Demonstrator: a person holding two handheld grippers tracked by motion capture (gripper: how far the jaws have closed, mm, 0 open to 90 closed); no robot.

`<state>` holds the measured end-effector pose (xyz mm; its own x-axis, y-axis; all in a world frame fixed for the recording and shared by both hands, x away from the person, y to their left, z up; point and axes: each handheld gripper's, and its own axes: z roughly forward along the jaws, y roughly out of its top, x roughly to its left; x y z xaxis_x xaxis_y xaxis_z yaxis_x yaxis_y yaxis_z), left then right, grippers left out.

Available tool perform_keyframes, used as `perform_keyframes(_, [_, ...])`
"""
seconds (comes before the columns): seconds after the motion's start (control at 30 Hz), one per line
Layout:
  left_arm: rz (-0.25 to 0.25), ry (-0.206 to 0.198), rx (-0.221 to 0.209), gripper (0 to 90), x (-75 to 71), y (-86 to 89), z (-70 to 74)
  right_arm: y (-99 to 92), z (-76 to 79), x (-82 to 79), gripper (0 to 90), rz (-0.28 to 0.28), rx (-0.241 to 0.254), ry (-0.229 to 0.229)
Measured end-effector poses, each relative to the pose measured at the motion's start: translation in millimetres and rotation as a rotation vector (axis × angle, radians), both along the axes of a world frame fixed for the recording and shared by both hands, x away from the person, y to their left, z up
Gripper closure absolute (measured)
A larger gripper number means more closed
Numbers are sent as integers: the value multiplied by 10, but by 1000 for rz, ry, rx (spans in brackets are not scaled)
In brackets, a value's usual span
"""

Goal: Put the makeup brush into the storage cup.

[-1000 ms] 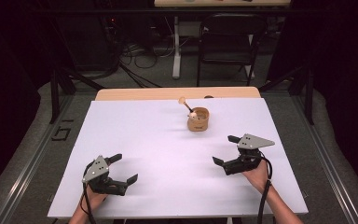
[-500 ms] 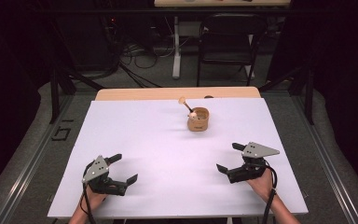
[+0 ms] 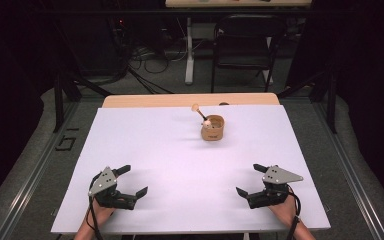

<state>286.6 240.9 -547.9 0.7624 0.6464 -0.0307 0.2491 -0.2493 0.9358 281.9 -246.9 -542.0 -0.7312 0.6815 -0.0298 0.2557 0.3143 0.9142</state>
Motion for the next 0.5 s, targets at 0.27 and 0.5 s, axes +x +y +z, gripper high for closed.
perform_keyframes(0.27, [-10,2,3,0,-28,11,-19,-9,-59,-90,0,-3,-27,-4])
perform_keyframes(0.5, [15,-19,-19,0,-74,72,-24,-62,-44,-154,0,-23,3,-45])
